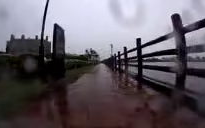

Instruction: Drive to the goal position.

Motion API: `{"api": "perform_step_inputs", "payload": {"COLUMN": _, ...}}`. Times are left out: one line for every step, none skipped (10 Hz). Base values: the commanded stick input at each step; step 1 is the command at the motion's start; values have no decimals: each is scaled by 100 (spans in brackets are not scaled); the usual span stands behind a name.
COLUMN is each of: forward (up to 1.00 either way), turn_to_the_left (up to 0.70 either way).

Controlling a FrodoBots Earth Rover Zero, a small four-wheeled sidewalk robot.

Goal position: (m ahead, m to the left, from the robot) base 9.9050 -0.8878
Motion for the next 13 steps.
{"api": "perform_step_inputs", "payload": {"forward": 100, "turn_to_the_left": 0}}
{"api": "perform_step_inputs", "payload": {"forward": 100, "turn_to_the_left": 0}}
{"api": "perform_step_inputs", "payload": {"forward": 100, "turn_to_the_left": 0}}
{"api": "perform_step_inputs", "payload": {"forward": 100, "turn_to_the_left": 0}}
{"api": "perform_step_inputs", "payload": {"forward": 100, "turn_to_the_left": 0}}
{"api": "perform_step_inputs", "payload": {"forward": 100, "turn_to_the_left": 0}}
{"api": "perform_step_inputs", "payload": {"forward": 100, "turn_to_the_left": 0}}
{"api": "perform_step_inputs", "payload": {"forward": 100, "turn_to_the_left": 0}}
{"api": "perform_step_inputs", "payload": {"forward": 100, "turn_to_the_left": 0}}
{"api": "perform_step_inputs", "payload": {"forward": 100, "turn_to_the_left": 0}}
{"api": "perform_step_inputs", "payload": {"forward": 100, "turn_to_the_left": 0}}
{"api": "perform_step_inputs", "payload": {"forward": 100, "turn_to_the_left": 0}}
{"api": "perform_step_inputs", "payload": {"forward": 100, "turn_to_the_left": 0}}
